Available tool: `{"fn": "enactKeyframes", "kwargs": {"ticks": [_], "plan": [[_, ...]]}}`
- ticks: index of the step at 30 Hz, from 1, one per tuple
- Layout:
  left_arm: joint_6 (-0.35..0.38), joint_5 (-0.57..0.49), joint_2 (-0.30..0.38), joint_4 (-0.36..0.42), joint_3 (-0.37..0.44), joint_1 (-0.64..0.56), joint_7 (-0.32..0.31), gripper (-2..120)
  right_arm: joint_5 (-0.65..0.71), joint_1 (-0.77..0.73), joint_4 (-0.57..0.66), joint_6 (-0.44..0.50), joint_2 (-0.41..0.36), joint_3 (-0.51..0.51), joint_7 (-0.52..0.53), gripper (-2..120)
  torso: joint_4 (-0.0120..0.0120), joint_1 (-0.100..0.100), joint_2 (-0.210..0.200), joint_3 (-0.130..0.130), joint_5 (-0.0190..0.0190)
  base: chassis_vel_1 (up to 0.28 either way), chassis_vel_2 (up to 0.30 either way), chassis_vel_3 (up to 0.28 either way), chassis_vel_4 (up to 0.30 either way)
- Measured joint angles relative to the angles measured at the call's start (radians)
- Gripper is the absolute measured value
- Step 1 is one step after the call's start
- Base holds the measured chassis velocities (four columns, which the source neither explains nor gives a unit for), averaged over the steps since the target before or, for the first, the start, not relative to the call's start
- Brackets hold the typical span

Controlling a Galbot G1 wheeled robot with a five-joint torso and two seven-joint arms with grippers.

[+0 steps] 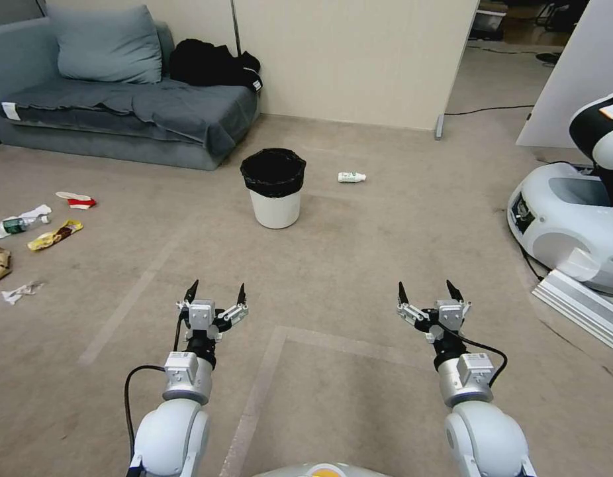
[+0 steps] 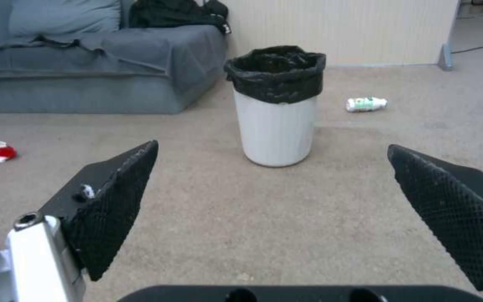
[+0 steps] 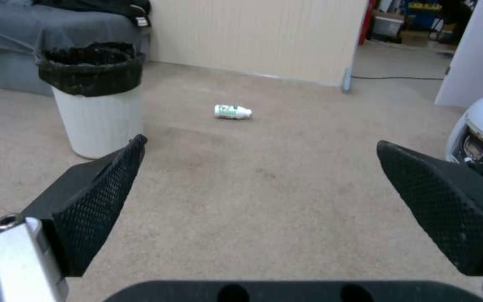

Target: Pick up the trash bin, then pick up the garbage from the floor and place it into the trash bin.

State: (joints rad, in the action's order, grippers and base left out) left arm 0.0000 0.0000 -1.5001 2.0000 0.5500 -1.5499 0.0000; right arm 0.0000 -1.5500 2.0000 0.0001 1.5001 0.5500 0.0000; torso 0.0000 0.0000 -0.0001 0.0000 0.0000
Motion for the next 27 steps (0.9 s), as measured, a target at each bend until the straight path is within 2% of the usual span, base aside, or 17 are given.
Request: {"fn": "enactKeyframes", "kwargs": {"ticks": [13,15,16,20,22,24,25,27], "plan": [[0.007,0.003,0.0,0.017,0.0,-0.008,-0.003,99,-0.006,-0.013,0.013,0.003,0.003,-0.002,0.0,100,0.0001,0.0,0.0,0.0,0.0,0.0,0.0,0.0,0.0],[0.042,0.018,-0.001,0.071,-0.001,-0.04,-0.019,100,-0.033,-0.071,0.066,0.025,0.02,-0.015,0.007,100,0.0001,0.0,0.0,0.0,-0.0001,0.0,0.0,0.0,0.0],[0.042,0.018,-0.001,0.071,-0.001,-0.04,-0.019,100,-0.033,-0.071,0.066,0.025,0.02,-0.015,0.007,100,0.0001,0.0,0.0,0.0,-0.0001,0.0,0.0,0.0,0.0],[0.133,0.059,-0.005,0.21,-0.004,-0.122,-0.062,100,-0.106,-0.225,0.21,0.089,0.065,-0.046,0.028,100,-0.0001,0.0,0.0,0.0,-0.0001,0.0,0.0,0.0,0.0],[0.148,0.066,-0.005,0.233,-0.004,-0.136,-0.069,100,-0.116,-0.247,0.23,0.097,0.072,-0.05,0.031,100,-0.0001,0.0,0.0,0.0,-0.0001,0.0,0.0,0.0,0.0],[0.203,0.091,-0.007,0.315,-0.006,-0.184,-0.094,100,-0.149,-0.335,0.314,0.144,0.098,-0.075,0.041,100,-0.0004,0.0,0.0,0.0,-0.0003,0.0,0.0,0.0,0.0],[0.203,0.091,-0.007,0.315,-0.006,-0.184,-0.094,100,-0.149,-0.335,0.314,0.144,0.098,-0.075,0.041,100,-0.0004,0.0,0.0,0.0,-0.0003,0.0,0.0,0.0,0.0],[0.25,0.112,-0.009,0.388,-0.008,-0.227,-0.116,100,-0.153,-0.356,0.342,0.184,0.108,-0.093,0.038,100,-0.0001,0.0,0.0,0.0,-0.0003,0.0,0.0,0.0,0.0]]}}
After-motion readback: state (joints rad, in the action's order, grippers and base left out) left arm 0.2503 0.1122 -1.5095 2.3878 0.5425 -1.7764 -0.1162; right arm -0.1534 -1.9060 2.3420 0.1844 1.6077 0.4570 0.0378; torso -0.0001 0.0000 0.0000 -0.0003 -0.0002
